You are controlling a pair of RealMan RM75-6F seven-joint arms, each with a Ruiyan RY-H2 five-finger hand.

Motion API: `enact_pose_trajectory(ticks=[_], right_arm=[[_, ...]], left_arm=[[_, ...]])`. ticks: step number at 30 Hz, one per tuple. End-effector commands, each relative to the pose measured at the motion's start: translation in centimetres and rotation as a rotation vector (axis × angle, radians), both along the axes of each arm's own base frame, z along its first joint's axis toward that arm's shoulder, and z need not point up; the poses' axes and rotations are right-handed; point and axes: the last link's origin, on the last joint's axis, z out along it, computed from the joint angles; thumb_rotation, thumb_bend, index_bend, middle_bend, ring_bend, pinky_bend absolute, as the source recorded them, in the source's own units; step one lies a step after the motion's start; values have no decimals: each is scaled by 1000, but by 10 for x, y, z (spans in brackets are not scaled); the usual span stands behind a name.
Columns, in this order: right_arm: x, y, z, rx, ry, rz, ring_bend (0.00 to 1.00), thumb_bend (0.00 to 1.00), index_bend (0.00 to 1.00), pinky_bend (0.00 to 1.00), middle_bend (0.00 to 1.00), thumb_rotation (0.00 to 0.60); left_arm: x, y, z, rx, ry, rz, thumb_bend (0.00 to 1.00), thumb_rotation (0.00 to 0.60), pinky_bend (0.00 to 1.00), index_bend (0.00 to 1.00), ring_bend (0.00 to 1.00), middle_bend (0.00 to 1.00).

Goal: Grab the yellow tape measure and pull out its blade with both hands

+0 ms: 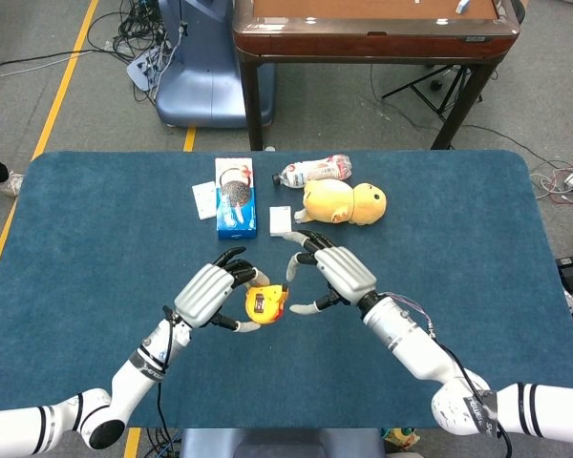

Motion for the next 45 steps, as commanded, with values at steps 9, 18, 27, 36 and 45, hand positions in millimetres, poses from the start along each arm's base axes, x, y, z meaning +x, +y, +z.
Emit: enact_pose_trajectory(ticks=[9,18,27,36,45], right_arm=[[7,-2,-7,10,-18,1,0,181,483,0,94,600],[7,-3,-10,25,-17,-6,0,181,483,0,94,600],[6,-2,-11,38,-25,-14,0,181,483,0,94,600],[5,-4,-11,49,-38,-31,0,181,484,0,121,600],[1,-6,-9,51,-35,-44,0,182,531,0,164,600]], left_arm=[[2,0,-1,-5,-5,-3,119,600,73,495,283,512],[3,1,-1,-5,-7,-2,119,600,73,495,283,512],[2,2,0,-2,-2,1,119,600,73,495,283,512],[1,3,0,-1,5,4,120,600,73,495,283,512],[-3,5,2,5,13,13,119,600,73,495,283,512]])
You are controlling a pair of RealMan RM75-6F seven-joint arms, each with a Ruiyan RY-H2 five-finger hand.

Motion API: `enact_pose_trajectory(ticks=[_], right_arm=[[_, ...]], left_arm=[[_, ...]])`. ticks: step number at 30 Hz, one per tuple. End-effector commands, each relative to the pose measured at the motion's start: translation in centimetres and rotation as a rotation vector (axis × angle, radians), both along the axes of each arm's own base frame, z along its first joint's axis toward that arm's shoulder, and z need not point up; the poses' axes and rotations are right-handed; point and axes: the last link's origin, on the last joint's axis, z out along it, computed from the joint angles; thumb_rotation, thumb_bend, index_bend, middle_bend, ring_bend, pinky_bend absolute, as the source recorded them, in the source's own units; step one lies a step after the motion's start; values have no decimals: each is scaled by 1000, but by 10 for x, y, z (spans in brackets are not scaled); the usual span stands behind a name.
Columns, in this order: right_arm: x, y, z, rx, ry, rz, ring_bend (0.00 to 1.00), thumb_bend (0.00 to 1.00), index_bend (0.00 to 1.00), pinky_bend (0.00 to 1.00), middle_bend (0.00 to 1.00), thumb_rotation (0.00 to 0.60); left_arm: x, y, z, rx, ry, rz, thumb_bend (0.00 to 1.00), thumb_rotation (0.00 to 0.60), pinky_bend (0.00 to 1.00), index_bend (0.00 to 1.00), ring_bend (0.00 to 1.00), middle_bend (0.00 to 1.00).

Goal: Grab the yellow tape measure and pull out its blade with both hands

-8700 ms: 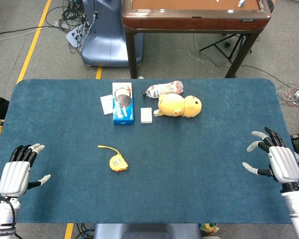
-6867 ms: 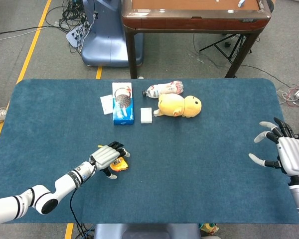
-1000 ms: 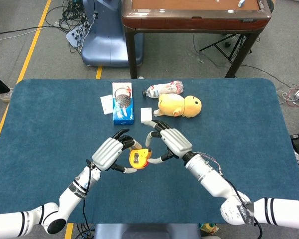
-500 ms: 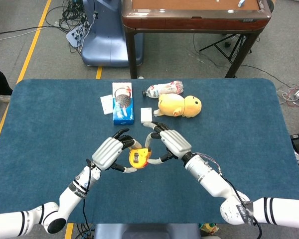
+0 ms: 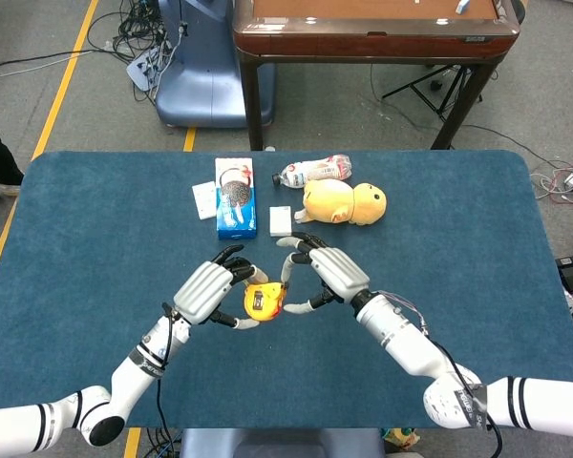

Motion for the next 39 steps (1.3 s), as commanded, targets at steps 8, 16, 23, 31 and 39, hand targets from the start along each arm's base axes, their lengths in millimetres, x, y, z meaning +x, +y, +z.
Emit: enact_pose_trajectory(ticks=[8,16,23,31,39], right_arm=[[-4,-1,1,1,1,-12,0,203,550,0,181,600],[-5,-2,2,-5,2,-17,0,330,566,0,195,600],[-6,-3,0,-6,3,-21,0,481,581,0,211,600],[-7,-4,3,-16,4,-23,0,569,603,0,231,600],[-15,0,20,-43,20,-23,0,606,628,0,251,600]], left_arm=[[-3,1,1,7,10,10,119,600,73,495,283,512],[-4,1,1,7,12,11,119,600,73,494,283,512],[-4,1,1,7,12,10,119,600,73,495,283,512],[-8,1,2,10,28,14,120,600,73,494,283,512],[-18,4,5,13,64,22,120,600,73,494,283,512]])
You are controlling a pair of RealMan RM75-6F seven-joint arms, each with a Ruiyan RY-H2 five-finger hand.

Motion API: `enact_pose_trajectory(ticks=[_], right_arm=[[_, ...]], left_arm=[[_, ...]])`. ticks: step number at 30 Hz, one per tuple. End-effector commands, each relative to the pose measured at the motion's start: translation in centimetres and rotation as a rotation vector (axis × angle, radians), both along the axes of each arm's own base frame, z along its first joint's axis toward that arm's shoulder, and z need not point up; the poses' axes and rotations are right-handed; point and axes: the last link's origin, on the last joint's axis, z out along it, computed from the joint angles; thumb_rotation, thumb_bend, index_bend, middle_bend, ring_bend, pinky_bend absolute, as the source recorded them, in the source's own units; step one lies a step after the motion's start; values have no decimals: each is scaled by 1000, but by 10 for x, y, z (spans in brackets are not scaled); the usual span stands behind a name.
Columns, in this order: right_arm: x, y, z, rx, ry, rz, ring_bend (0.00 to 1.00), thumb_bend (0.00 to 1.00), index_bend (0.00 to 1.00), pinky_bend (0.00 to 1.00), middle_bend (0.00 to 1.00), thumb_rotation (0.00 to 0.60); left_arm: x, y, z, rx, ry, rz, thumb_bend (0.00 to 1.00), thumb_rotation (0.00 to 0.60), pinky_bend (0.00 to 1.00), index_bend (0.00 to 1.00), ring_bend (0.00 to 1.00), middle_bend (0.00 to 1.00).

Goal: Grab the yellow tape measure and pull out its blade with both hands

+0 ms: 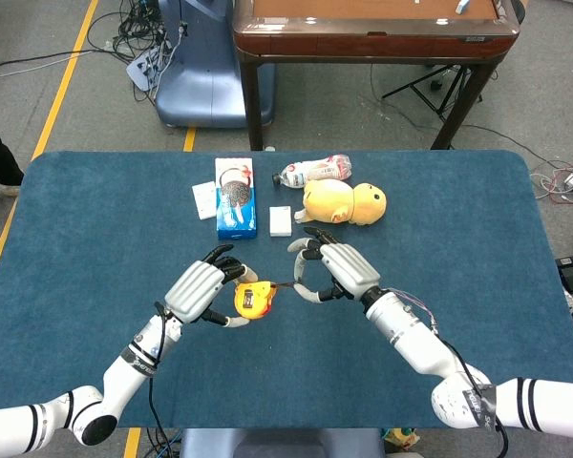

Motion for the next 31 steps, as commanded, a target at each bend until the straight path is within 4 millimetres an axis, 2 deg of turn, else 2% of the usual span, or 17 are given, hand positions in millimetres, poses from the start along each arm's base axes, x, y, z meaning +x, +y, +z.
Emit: enact_pose_trajectory(ticks=[1,22,31], right_arm=[[-5,3,9,-12,7,-3,0,606,631,0,254,600],[-53,42,96,-121,27,-52,0,608,652,0,269,600],[-71,53,112,-140,17,-83,4,607,658,0,277,600]], left_arm=[[-4,1,1,-2,8,6,120,600,73,494,283,512],[-59,11,10,-88,119,70,119,600,73,494,283,512],[-73,12,12,-102,121,105,119,600,73,494,283,513]])
